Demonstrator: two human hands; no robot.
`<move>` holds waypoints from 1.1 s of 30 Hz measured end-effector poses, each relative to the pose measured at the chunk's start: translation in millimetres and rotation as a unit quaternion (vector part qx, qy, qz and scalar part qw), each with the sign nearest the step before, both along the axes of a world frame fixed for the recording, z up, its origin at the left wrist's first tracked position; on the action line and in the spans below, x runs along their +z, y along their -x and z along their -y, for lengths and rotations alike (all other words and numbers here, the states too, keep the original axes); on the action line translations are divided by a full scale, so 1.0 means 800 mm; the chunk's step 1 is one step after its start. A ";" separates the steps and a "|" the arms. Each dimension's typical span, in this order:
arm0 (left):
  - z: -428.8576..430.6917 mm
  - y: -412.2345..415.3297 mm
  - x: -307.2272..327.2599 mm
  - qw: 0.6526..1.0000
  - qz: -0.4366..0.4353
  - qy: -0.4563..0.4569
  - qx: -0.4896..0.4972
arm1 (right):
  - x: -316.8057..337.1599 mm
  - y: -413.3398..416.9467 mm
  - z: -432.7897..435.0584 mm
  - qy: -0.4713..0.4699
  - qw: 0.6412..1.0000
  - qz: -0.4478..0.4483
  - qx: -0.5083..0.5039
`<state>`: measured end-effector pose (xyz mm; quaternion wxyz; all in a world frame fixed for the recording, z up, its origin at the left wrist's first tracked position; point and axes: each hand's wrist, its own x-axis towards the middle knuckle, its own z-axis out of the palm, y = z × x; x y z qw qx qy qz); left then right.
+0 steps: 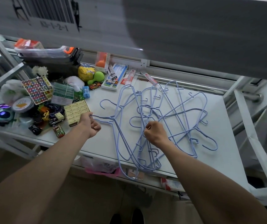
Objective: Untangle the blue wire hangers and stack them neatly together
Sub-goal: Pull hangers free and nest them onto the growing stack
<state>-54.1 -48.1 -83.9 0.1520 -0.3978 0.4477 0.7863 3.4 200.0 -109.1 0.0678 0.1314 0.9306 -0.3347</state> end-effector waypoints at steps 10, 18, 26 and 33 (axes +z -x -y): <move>0.000 0.003 0.003 0.996 -0.012 -0.044 0.076 | 0.008 0.003 -0.016 -0.018 0.989 -0.066 -0.131; 0.019 0.002 0.013 0.993 -0.046 -0.103 0.044 | 0.010 -0.019 -0.087 -0.084 0.886 0.049 -0.453; 0.010 0.005 0.020 0.993 -0.050 -0.109 0.013 | 0.003 -0.033 -0.126 -0.089 0.899 0.105 -0.417; 0.007 0.000 0.016 0.995 -0.035 -0.098 0.009 | 0.010 -0.029 -0.123 0.055 0.850 -0.026 -0.523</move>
